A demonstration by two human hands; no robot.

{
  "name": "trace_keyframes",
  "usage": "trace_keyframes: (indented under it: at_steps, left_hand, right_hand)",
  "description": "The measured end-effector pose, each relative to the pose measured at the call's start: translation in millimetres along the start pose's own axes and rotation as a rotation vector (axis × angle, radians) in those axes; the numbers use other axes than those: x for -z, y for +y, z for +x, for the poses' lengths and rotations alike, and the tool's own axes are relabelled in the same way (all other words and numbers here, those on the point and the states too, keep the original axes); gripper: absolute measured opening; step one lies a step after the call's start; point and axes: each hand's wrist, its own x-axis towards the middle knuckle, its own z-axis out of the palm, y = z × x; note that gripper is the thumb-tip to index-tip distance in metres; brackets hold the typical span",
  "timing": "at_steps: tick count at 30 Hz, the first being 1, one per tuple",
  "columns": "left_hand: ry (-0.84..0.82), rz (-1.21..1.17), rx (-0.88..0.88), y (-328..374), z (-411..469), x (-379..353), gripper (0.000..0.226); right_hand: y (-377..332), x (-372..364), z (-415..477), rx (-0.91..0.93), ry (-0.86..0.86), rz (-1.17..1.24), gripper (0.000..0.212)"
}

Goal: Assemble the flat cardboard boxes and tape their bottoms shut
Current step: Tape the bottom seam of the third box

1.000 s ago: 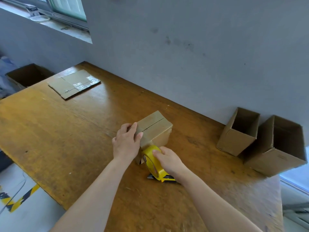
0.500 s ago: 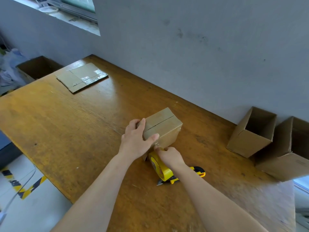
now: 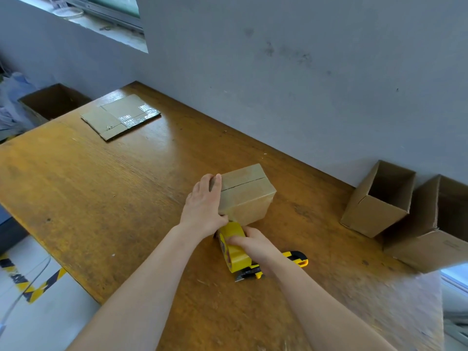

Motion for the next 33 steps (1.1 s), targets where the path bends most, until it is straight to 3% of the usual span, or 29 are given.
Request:
trace_keyframes:
  at_steps: [3, 6, 9, 12, 18, 20, 22, 25, 27, 30, 33]
  left_hand:
    - [0.064, -0.183, 0.068, -4.6, -9.2, -6.2, 0.104]
    - [0.127, -0.555, 0.283, -1.6, -25.3, -19.8, 0.106]
    - [0.133, -0.823, 0.533, 9.1, -39.0, -32.7, 0.075]
    - [-0.002, -1.011, 0.689, 17.4, -42.6, -37.1, 0.04]
    - [-0.041, -1.156, 0.726, 20.6, -30.4, -35.0, 0.022]
    - [-0.034, -1.191, 0.742, 18.9, -28.2, -36.9, 0.018]
    - [-0.026, -1.212, 0.765, 17.1, -27.0, -39.3, 0.016]
    - [-0.029, -1.218, 0.773, 16.6, -27.6, -40.1, 0.018]
    - [-0.031, -1.218, 0.772, 16.2, -27.7, -39.5, 0.02]
    - [-0.038, -1.229, 0.778, 14.1, -27.0, -39.0, 0.02]
    - [-0.034, -1.23, 0.769, 11.0, -25.8, -40.5, 0.019]
  right_hand:
    - [2.4, 0.6, 2.0, 0.04, 0.03, 0.037, 0.021]
    - [1.5, -2.1, 3.0, 0.044, 0.042, 0.041, 0.027]
    - [3.0, -5.5, 4.5, 0.04, 0.04, 0.067, 0.026]
    - [2.2, -8.4, 3.8, 0.041, 0.027, 0.036, 0.03]
    - [3.6, 9.7, 0.8, 0.127, 0.169, -0.135, 0.024]
    - [15.9, 25.9, 3.8, 0.117, 0.286, -0.397, 0.04]
    - [30.7, 38.4, 2.6, 0.017, 0.267, -0.773, 0.05]
    - [52.9, 45.3, 1.3, -0.116, 0.169, -1.149, 0.051]
    - [63.0, 46.3, 1.5, -0.043, 0.21, -1.299, 0.044]
    - [70.5, 48.8, 0.6, 0.076, 0.265, -1.333, 0.032]
    - [67.0, 51.2, -2.4, 0.163, 0.279, -1.153, 0.025]
